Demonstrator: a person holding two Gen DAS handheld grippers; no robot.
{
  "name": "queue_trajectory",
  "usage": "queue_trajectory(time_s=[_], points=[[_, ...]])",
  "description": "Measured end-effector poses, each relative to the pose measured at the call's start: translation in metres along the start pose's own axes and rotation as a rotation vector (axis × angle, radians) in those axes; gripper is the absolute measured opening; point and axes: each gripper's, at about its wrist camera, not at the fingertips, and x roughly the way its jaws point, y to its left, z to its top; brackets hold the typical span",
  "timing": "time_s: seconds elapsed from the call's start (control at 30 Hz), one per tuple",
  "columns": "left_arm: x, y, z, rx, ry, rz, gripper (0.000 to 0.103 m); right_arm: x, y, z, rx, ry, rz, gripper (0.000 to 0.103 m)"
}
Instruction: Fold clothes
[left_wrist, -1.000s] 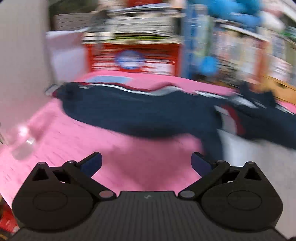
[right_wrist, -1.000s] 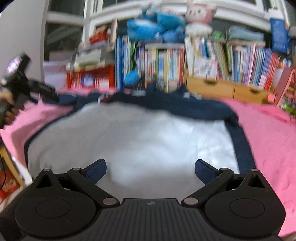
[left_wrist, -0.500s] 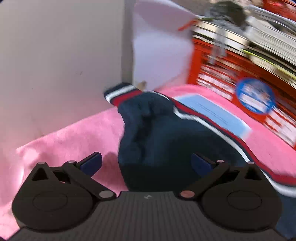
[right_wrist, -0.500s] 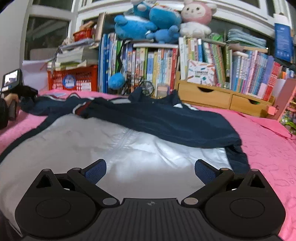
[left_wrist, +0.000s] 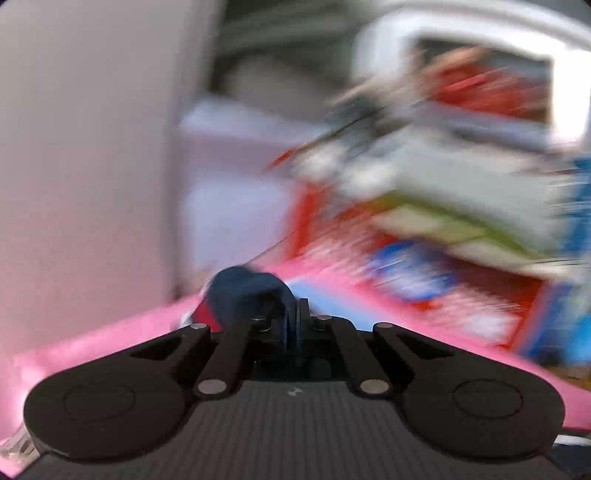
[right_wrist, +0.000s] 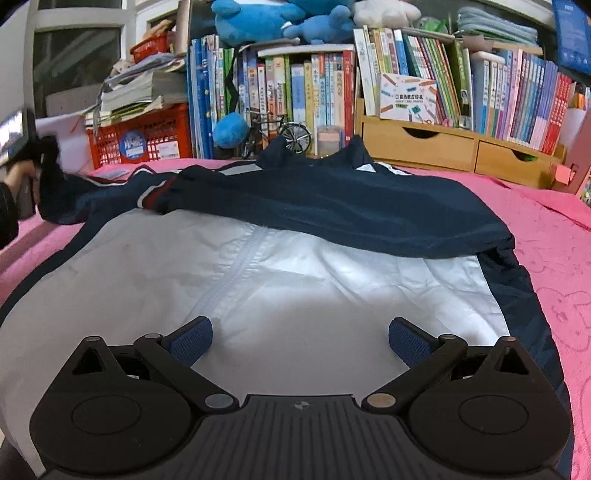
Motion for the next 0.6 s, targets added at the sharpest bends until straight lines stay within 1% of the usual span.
queue_trajectory(time_s=[0.1, 0.13, 0.2, 0.23, 0.3, 0.33, 0.37, 0.4, 0.43, 0.47, 0.5, 0.57, 0.6], points=[[-0.06, -0.067, 0.003, 0.144, -0.094, -0.264, 0.004, 0.0, 0.0, 0.0, 0.009, -0.002, 0.0, 0.103], [-0.076, -0.091, -0.002, 0.193, -0.095, -0.348, 0.005, 0.0, -0.001, 0.0, 0.011, -0.003, -0.001, 0.103], [-0.101, -0.133, -0.019, 0.288, -0.049, -0.495, 0.007, 0.0, -0.002, 0.0, 0.022, -0.006, 0.003, 0.103], [-0.111, -0.154, -0.032, 0.349, -0.005, -0.561, 0.012, 0.0, -0.003, -0.001, 0.028, -0.006, 0.008, 0.103], [-0.124, -0.188, -0.066, 0.481, 0.097, -0.66, 0.03, -0.001, -0.006, -0.001, 0.038, -0.022, 0.021, 0.103], [-0.131, -0.199, -0.082, 0.536, 0.141, -0.688, 0.043, -0.002, -0.008, -0.001, 0.049, -0.025, 0.029, 0.103], [-0.138, -0.205, -0.096, 0.579, 0.174, -0.699, 0.058, -0.002, -0.01, -0.001, 0.06, -0.029, 0.037, 0.103], [-0.146, -0.206, -0.109, 0.609, 0.194, -0.704, 0.065, -0.003, -0.012, -0.001, 0.071, -0.033, 0.044, 0.103], [-0.155, -0.202, -0.118, 0.625, 0.198, -0.704, 0.075, -0.004, -0.014, -0.001, 0.084, -0.036, 0.05, 0.103], [-0.162, -0.195, -0.124, 0.633, 0.2, -0.707, 0.078, -0.006, -0.017, -0.001, 0.099, -0.038, 0.055, 0.103], [-0.169, -0.185, -0.124, 0.627, 0.195, -0.714, 0.079, -0.008, -0.02, 0.0, 0.114, -0.037, 0.06, 0.103], [-0.181, -0.158, -0.121, 0.601, 0.177, -0.727, 0.091, -0.011, -0.028, 0.009, 0.155, -0.043, 0.076, 0.103], [-0.184, -0.143, -0.115, 0.582, 0.156, -0.719, 0.094, -0.013, -0.033, 0.017, 0.186, -0.055, 0.096, 0.103]])
